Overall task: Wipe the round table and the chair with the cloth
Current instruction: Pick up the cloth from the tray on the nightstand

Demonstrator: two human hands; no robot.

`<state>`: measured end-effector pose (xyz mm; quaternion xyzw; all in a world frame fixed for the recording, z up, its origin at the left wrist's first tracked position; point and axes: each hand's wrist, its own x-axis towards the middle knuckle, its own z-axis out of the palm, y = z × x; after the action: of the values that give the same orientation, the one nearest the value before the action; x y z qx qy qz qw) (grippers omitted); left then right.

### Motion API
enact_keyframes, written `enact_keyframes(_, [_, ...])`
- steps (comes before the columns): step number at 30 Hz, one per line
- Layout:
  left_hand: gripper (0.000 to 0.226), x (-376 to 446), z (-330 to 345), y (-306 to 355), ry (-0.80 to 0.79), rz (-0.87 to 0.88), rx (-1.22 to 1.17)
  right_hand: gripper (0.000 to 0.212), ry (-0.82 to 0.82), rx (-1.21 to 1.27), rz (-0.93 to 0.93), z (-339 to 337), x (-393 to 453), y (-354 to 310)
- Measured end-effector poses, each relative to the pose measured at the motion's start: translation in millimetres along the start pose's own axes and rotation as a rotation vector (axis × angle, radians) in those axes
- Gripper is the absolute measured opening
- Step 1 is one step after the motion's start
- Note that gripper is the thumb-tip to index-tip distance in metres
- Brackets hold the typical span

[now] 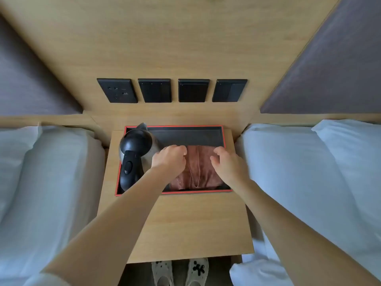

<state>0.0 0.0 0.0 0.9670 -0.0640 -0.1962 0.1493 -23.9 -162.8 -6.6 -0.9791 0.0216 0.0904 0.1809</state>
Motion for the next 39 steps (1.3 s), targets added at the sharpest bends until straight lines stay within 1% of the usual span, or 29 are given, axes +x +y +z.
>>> enact_keyframes(3, [0.034, 9, 8, -4, 0.002, -0.039, -0.031, 0.036, 0.011, 0.054, 0.027, 13, 13, 4])
enact_keyframes(5, [0.037, 16, 16, -7, -0.014, -0.107, -0.099, 0.04, -0.043, 0.107, 0.077, 23, 21, 5])
enact_keyframes(8, [0.054, 30, 36, -15, -0.017, -0.235, -0.252, 0.051, -0.078, 0.176, 0.146, 45, 34, 16])
enact_keyframes(10, [0.066, 38, 54, -19, -0.041, -0.288, -0.333, 0.061, -0.115, 0.205, 0.206, 63, 42, 27])
enact_keyframes(13, [0.077, 46, 83, -22, -0.102, -0.32, -0.369, 0.073, -0.158, 0.241, 0.287, 89, 51, 41])
enact_keyframes(16, [0.089, 50, 111, -23, -0.136, -0.359, -0.419, 0.082, -0.167, 0.263, 0.344, 110, 54, 49])
enact_keyframes(19, [0.096, 53, 129, -21, -0.111, -0.429, -0.455, 0.09, -0.177, 0.278, 0.42, 125, 55, 50])
enact_keyframes(21, [0.1, 56, 136, -17, -0.065, -0.462, -0.457, 0.088, -0.155, 0.228, 0.451, 136, 55, 48])
enact_keyframes(22, [0.101, 57, 138, -15, -0.042, -0.493, -0.504, 0.084, -0.135, 0.22, 0.476, 140, 55, 48])
enact_keyframes(24, [0.094, 63, 140, -13, -0.021, -0.584, -0.701, 0.072, -0.098, 0.346, 0.588, 141, 58, 46])
enact_keyframes(26, [0.069, 67, 137, -13, -0.064, -0.642, -0.878, 0.054, -0.106, 0.54, 0.681, 131, 60, 42])
enact_keyframes(27, [0.052, 69, 133, -13, -0.089, -0.628, -0.911, 0.047, -0.132, 0.591, 0.669, 125, 60, 41])
enact_keyframes(29, [0.021, 68, 121, -11, -0.07, -0.573, -0.912, 0.044, -0.143, 0.632, 0.581, 111, 57, 36])
enact_keyframes(30, [0.014, 67, 112, -8, -0.032, -0.552, -0.918, 0.044, -0.111, 0.652, 0.531, 102, 55, 33])
enact_keyframes(34, [0.022, 58, 58, 14, 0.14, -0.434, -0.993, 0.032, 0.065, 0.78, 0.398, 51, 55, 10])
enact_keyframes(37, [0.031, 47, 1, 36, 0.244, -0.328, -1.11, 0.039, 0.194, 0.851, 0.336, -1, 57, -12])
enact_keyframes(39, [0.035, 36, -42, 51, 0.324, -0.234, -1.182, 0.038, 0.273, 0.909, 0.264, -42, 56, -27])
